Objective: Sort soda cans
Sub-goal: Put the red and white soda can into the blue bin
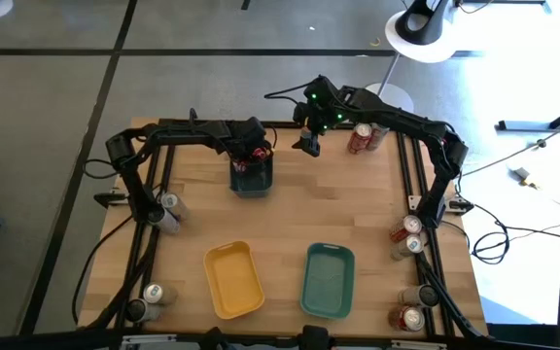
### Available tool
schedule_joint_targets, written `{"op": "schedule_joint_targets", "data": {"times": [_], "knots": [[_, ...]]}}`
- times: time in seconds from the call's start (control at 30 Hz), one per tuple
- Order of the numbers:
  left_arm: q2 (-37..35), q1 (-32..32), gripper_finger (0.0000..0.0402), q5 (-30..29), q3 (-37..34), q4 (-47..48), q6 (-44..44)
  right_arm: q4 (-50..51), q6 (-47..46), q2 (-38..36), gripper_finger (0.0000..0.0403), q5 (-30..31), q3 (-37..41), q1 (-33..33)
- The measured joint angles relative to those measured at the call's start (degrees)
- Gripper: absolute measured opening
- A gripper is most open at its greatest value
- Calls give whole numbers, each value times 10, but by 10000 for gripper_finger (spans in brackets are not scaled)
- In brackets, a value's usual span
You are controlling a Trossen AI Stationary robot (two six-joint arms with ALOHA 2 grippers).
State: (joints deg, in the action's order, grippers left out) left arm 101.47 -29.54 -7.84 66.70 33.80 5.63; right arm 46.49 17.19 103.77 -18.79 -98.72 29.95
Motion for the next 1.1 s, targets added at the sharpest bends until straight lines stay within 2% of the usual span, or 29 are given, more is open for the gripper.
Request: {"op": "schedule_joint_targets", "data": {"times": [0.47,0.57,0.73,0.83,0.93,1.1], "knots": [[-31,17,264,-19,-2,-22,-29,0,0,0,351,0,0,0],[-31,17,285,-18,-2,-15,-28,0,0,0,351,0,0,0],[-32,17,353,-19,-2,-9,-27,0,0,0,351,0,0,0],[-33,17,380,-18,-1,-8,-34,1,0,0,351,0,0,0],[-33,18,391,-18,-1,-8,-21,4,1,0,351,0,0,0],[-26,18,388,-25,-12,-20,36,0,1,0,351,0,0,0]]}}
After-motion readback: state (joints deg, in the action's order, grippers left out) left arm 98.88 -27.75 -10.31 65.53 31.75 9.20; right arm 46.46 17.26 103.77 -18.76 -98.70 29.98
